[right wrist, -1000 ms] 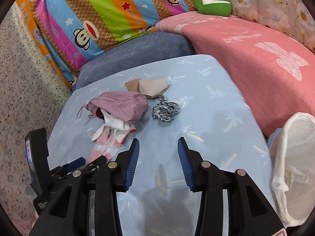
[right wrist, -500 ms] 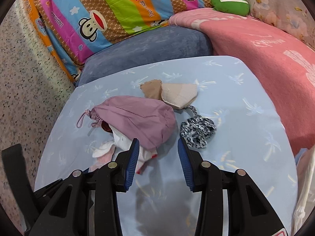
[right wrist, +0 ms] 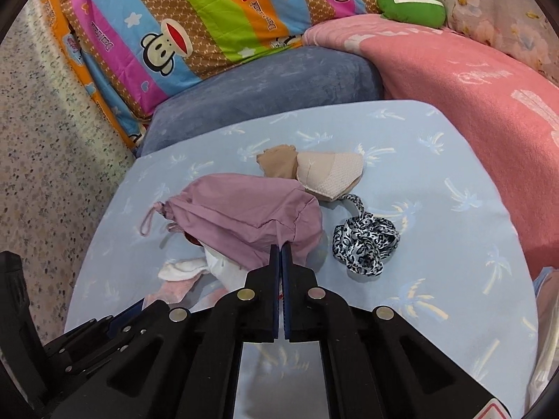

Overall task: Collect trash
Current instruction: 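Grasp the pink-white striped sock with the left tool while the right tool grasps the lavender drawstring pouch, then carry the striped sock and lavender pouch over the bin and release both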

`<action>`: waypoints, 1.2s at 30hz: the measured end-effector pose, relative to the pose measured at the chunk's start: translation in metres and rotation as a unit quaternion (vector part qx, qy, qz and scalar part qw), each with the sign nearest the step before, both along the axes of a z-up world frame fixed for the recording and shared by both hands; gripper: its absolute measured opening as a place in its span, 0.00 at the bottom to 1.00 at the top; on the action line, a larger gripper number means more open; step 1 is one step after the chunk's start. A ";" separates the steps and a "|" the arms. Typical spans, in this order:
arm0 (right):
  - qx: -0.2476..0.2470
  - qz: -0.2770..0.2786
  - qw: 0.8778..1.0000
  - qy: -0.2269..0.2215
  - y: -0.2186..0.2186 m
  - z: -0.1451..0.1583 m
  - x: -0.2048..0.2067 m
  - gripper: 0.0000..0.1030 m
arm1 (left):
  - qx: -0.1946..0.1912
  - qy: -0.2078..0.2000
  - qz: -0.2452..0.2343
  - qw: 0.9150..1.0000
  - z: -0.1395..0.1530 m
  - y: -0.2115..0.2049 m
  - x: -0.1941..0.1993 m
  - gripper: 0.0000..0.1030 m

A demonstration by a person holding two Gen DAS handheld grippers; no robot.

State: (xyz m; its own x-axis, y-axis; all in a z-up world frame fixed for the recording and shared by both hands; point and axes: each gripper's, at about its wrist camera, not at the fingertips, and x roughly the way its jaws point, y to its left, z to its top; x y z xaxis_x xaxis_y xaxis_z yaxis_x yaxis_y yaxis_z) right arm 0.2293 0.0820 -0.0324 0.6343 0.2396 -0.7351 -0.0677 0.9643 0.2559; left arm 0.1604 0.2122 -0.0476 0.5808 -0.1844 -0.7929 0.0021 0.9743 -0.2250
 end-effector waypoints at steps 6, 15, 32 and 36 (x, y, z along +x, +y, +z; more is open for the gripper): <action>0.004 -0.006 0.999 -0.039 -0.011 0.039 -0.029 0.01 | 0.003 -0.027 -0.006 1.000 0.024 -0.006 -0.016 0.18; 0.015 -0.028 0.995 -0.093 -0.045 0.091 -0.076 0.01 | 0.005 -0.081 -0.012 0.997 0.072 -0.018 -0.043 0.17; 0.025 -0.100 0.982 -0.160 -0.142 0.147 -0.168 0.01 | 0.004 -0.138 -0.076 0.988 0.125 -0.087 -0.085 0.18; 0.025 -0.120 0.978 -0.170 -0.170 0.155 -0.186 0.01 | 0.003 -0.141 -0.102 0.985 0.131 -0.112 -0.092 0.18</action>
State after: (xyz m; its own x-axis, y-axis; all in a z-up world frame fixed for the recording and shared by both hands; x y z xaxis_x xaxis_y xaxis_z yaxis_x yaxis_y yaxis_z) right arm 0.0432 -0.0879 0.1228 0.8818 0.0840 -0.4641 0.0698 0.9500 0.3045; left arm 0.0683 0.0998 0.0829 0.7295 -0.3153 -0.6070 0.2596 0.9486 -0.1808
